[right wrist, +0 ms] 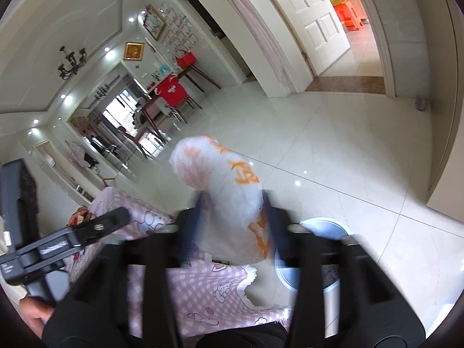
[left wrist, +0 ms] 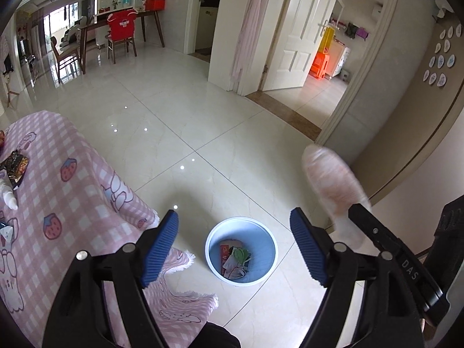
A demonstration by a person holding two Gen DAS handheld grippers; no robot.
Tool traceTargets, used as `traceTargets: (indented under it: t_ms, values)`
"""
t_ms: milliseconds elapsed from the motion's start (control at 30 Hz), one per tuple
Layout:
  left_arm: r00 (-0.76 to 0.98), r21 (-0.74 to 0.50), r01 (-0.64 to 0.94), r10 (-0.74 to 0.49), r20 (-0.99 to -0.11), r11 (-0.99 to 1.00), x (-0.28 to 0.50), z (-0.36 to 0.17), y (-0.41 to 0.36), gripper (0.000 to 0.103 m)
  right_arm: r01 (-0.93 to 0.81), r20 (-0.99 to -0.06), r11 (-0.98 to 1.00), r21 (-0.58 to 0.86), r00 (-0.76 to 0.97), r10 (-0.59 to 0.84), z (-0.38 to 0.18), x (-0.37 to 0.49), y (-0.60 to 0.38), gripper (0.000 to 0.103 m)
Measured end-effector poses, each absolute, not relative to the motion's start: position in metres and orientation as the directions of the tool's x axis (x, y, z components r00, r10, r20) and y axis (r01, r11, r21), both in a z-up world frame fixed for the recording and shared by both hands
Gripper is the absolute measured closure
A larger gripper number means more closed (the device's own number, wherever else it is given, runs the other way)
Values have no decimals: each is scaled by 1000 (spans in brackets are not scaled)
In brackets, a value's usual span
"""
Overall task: Collect trash
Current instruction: 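Carry the bag and leaf toy to the wastebasket and release both, then return to the table and grasp the blue tube with the right tool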
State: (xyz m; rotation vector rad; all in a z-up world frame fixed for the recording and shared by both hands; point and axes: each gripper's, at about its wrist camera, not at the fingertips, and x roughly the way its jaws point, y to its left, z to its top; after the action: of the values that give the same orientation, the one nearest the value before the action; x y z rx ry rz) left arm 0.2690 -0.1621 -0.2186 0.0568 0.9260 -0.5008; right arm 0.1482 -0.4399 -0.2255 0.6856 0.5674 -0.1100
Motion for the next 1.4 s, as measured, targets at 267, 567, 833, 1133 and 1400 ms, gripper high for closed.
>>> traceTargets:
  t_ms: [267, 567, 833, 1133, 1400]
  values:
    - [518, -189, 406, -395, -759, 894, 274, -208, -137, 25, 290, -554, 770, 568, 827, 98, -230, 149, -436, 32]
    - [582, -178, 350, -362, -728, 920, 257, -189, -78, 25, 155, -530, 821, 550, 824, 200, -199, 158, -386, 32]
    - [673, -132, 189, -226, -704, 973, 248, -174, 31, 25, -51, -515, 864, 501, 785, 345, -167, 181, -296, 33]
    - [673, -189, 7, -145, -726, 982, 255, -190, 144, 25, -235, -576, 888, 396, 690, 440, -158, 221, -186, 33]
    - [632, -259, -2, -199, -749, 966, 289, -216, 147, 43, -322, -657, 904, 282, 621, 426, -170, 249, -127, 33]
